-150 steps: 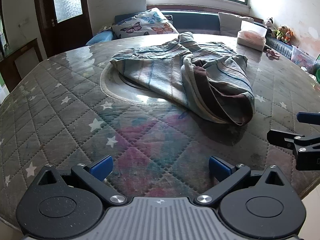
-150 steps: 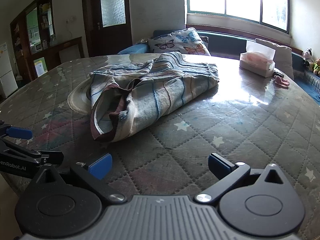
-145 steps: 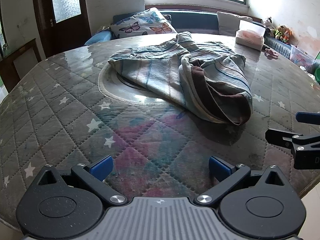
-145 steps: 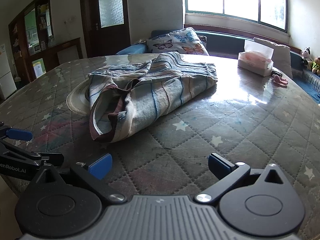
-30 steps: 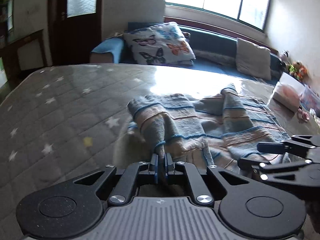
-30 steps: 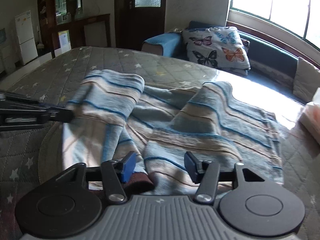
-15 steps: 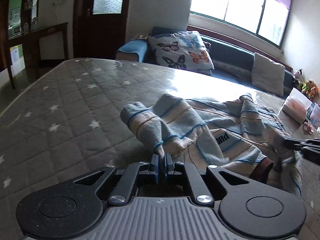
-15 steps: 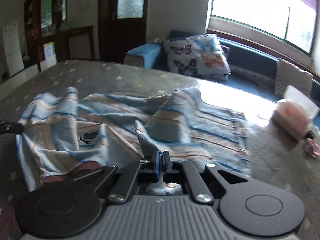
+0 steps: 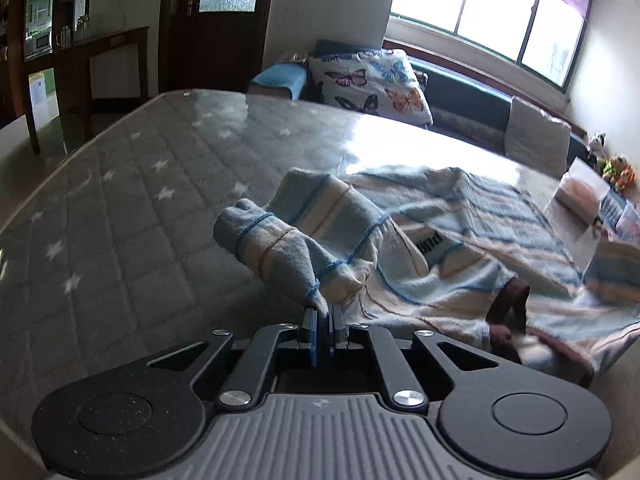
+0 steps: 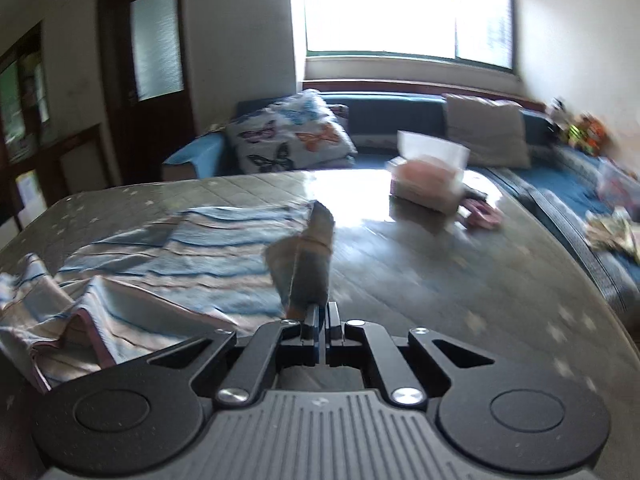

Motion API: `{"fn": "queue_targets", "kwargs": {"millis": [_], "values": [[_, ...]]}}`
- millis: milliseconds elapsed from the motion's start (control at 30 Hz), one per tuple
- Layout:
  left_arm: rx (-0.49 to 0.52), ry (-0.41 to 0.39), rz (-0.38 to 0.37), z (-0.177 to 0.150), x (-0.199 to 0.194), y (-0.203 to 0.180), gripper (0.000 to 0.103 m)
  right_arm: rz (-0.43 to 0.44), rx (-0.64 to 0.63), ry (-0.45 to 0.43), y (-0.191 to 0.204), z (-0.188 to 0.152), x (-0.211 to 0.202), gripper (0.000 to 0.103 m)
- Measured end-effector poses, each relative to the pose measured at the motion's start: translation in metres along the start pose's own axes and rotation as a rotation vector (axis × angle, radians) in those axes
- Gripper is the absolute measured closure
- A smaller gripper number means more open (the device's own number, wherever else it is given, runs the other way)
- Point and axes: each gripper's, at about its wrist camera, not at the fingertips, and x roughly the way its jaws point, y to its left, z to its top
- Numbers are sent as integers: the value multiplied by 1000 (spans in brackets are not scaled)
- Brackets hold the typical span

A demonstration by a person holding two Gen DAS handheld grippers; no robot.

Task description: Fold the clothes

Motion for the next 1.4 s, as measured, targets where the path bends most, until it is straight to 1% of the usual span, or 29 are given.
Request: {"fn": "queue_targets", "kwargs": {"millis": [100,167,233,267,300,333,400,467,500,600,733,800,867,967,1067,1100,1300,1400], "values": [[19,46,10,-13,-5,1,96,-24,35,47,-16,-18,-5,103],[24,78,15,-19,-6,2,93,-37,53,87,-26,-28,-5,103],[40,81,34,-21,-11,1,93,-48,69,125,-36,-38,-5,101],[50,74,43,-20,-14,0,93,-44,59,124,-34,-38,-5,98],[60,63,48,-19,-18,0,89,-40,48,122,-32,-37,-5,98],[68,51,52,-17,-22,-1,80,-31,36,114,-30,-34,-5,97],[86,15,62,-14,-30,-4,66,-11,8,103,-23,-28,-2,92],[100,-12,61,-10,-34,-6,66,3,-25,102,-12,-24,5,70],[106,-24,58,-9,-35,-5,66,7,-41,104,-7,-22,9,68],[121,-53,55,2,-33,-6,66,21,-74,119,3,-19,23,67],[139,-79,50,29,-13,-14,66,57,-118,126,15,-7,38,67],[163,-87,46,44,1,-21,65,75,-142,123,20,3,45,66],[192,-88,36,59,18,-28,62,89,-164,121,25,14,52,62],[240,-82,19,82,47,-39,58,108,-197,119,34,33,66,61],[290,-66,1,105,80,-51,53,121,-222,118,42,48,81,60],[311,-55,-14,111,92,-55,48,127,-229,118,44,52,85,60],[429,8,-34,127,153,-65,46,154,-261,124,56,74,118,59],[467,44,-45,130,174,-64,46,164,-268,128,62,79,133,59]]}}
